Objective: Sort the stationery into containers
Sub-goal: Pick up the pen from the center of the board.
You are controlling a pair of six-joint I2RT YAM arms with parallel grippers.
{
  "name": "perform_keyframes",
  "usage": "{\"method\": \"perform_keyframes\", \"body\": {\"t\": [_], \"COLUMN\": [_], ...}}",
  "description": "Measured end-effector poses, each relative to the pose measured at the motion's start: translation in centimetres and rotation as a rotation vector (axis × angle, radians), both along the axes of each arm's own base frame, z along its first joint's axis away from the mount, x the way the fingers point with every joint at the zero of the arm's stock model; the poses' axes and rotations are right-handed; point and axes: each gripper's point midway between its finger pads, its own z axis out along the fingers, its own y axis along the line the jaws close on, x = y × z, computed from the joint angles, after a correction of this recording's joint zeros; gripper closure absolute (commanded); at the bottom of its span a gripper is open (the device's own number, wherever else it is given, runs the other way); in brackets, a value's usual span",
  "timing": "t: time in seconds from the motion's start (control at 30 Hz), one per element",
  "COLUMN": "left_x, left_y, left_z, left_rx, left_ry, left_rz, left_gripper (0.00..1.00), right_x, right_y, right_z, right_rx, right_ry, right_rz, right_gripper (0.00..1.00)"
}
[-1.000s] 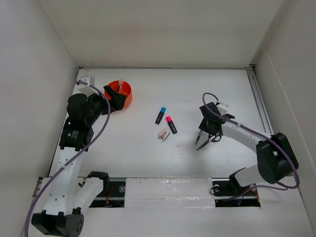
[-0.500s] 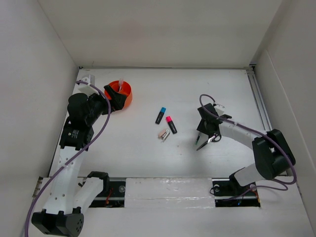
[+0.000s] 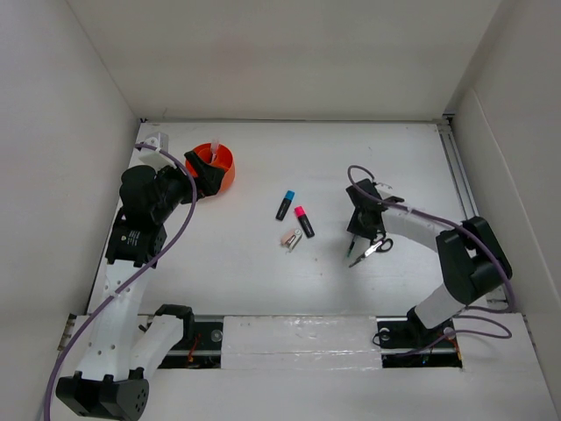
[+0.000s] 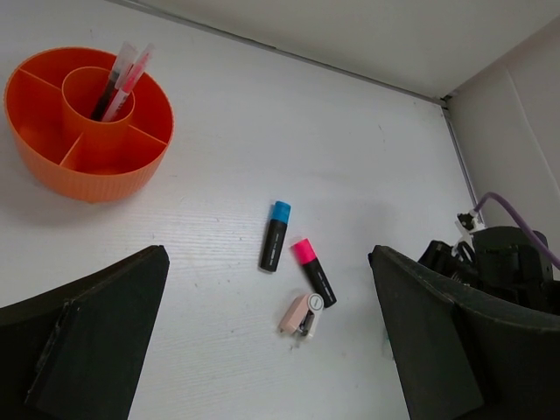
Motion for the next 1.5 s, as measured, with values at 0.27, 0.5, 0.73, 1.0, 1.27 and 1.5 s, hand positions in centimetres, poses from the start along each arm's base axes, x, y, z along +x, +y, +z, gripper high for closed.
{"method": "perform_keyframes", "body": {"t": [0.27,0.5,0.73,1.0,1.27,1.5], "left_x": [0.1,0.1,-0.5,-3.6,-6.5,-8.2], "left_y": [0.7,1.2,-0.4,-6.5,-9.2,-9.9], "left_z": [0.2,0.4,0.7,0.3,0.9,1.7], "left_rx": [0.015,0.029,0.016,-0.103,-0.216,-0.258], "left_ry": [-0.004,-0.008,-0.026,-0.069,-0.104,-0.141], "left_rz": [0.015,0.03,-0.07,-0.508,-0.786,-0.904], "left_gripper": [0.0,0.0,0.0,0.0,0.0,0.05], "right_x": [0.4,0.6,0.8,3.5,0.1,-3.9], "right_y": [0.2,0.2,0.5,5.3,16.8,24.9], "right_z": [-0.2,-0.2,1.0,17.0,30.0,32.2], "right_rx": [-0.016,-0.023,-0.008,0.26,0.563,0.726], "right_ry": [0.051,0.076,0.049,-0.433,-0.794,-0.838], "right_rz": [0.035,0.06,0.09,0.229,0.634,0.879], "right_gripper": [0.87,1.0,1.0,1.0,1.0,1.0]}}
